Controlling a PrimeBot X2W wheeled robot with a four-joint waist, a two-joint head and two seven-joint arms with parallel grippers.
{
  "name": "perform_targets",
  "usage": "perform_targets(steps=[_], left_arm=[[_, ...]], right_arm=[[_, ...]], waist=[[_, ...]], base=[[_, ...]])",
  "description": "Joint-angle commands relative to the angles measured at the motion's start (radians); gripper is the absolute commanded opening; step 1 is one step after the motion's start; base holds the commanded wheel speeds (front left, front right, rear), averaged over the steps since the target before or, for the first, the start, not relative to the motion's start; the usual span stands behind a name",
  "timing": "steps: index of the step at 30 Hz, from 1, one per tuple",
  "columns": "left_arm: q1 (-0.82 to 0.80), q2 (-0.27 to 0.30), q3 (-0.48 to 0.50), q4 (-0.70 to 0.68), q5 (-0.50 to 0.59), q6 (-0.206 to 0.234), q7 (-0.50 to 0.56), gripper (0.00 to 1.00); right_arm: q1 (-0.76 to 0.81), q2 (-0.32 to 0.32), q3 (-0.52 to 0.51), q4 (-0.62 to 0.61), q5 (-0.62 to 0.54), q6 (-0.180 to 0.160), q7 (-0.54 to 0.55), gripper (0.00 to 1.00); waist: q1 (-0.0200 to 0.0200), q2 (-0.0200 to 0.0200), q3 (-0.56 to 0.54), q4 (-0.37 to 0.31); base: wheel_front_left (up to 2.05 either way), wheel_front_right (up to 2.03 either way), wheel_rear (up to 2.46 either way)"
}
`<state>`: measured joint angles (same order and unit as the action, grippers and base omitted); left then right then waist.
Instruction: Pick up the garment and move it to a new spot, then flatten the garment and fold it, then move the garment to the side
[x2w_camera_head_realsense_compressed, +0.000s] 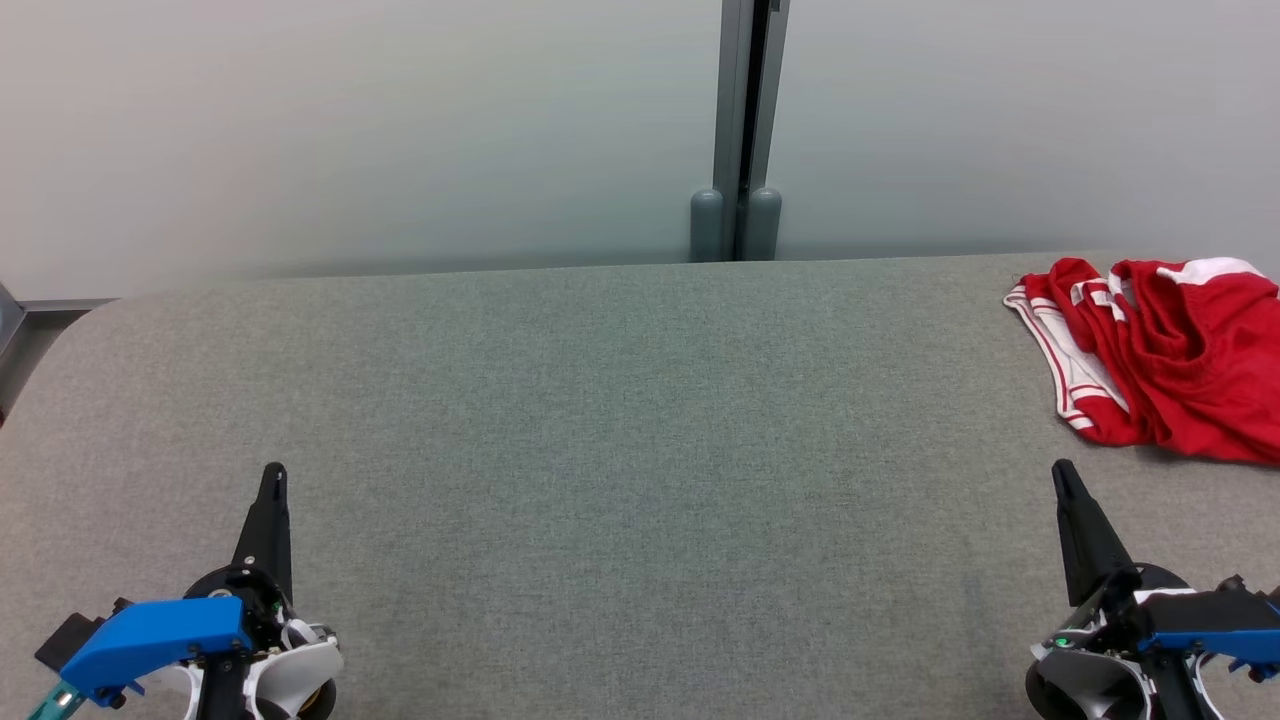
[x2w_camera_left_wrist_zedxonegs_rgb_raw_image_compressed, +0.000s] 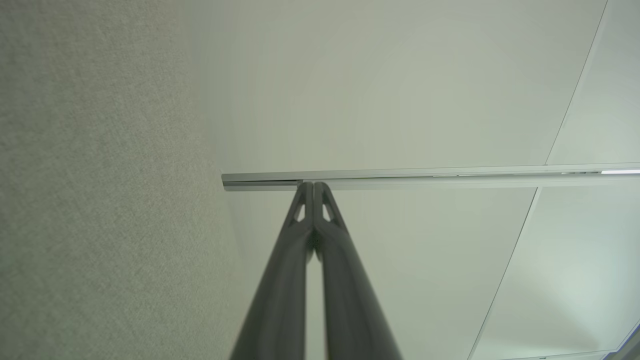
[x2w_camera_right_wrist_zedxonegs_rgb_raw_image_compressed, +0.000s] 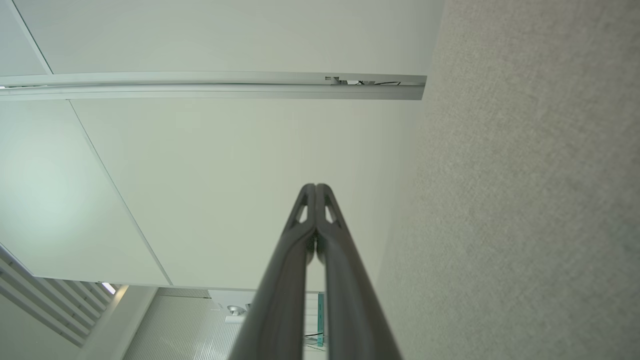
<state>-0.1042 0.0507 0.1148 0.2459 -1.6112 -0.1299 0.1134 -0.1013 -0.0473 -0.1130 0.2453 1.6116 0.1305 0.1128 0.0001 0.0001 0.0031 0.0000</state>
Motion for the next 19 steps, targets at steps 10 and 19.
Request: perform_targets(steps=[10, 19], left_arm=[[-0.01, -0.002, 0.002, 0.0, -0.003, -0.004, 0.004, 0.0], [-0.01, -0.002, 0.002, 0.0, -0.003, -0.004, 0.004, 0.0]], right_arm=[[-0.014, -0.005, -0.002, 0.002, 0.003, 0.0, 0.003, 0.0], [-0.013, -0.005, -0.002, 0.002, 0.003, 0.0, 0.003, 0.0]], waist=[[-0.0001, -0.0001, 0.0, 0.0], [-0.0001, -0.0001, 0.0, 0.0]], base=[[0.0, 0.0, 0.0], [0.0, 0.0, 0.0]])
